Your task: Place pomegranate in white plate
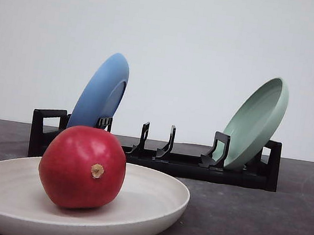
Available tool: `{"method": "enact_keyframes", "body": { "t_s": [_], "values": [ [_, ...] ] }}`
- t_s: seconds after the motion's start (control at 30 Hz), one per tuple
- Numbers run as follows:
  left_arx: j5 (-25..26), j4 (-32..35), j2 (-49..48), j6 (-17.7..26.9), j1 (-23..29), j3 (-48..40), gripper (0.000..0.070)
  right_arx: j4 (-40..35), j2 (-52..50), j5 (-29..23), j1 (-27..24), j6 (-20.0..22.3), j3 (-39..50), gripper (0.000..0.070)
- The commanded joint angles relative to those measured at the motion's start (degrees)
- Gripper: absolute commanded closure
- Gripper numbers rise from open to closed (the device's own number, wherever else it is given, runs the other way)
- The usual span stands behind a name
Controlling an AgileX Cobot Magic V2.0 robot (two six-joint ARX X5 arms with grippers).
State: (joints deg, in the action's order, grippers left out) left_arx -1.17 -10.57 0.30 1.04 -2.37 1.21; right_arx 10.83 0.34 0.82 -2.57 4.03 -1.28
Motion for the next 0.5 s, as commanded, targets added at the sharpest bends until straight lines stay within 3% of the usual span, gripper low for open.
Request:
{"method": "enact_keyframes", "body": {
  "t_s": [0.0,0.47],
  "values": [
    [0.1,-0.3,-0.1,0.4,0.1,-0.5,0.0700,-0.3,-0.1,-0.3,0.2,-1.0,0.7,0.0667],
    [0.1,-0.3,-0.1,0.4,0.1,-0.5,0.0700,-0.6,-0.1,-0.8,0.3,-0.6,0.7,0.0667]
  ]
}}
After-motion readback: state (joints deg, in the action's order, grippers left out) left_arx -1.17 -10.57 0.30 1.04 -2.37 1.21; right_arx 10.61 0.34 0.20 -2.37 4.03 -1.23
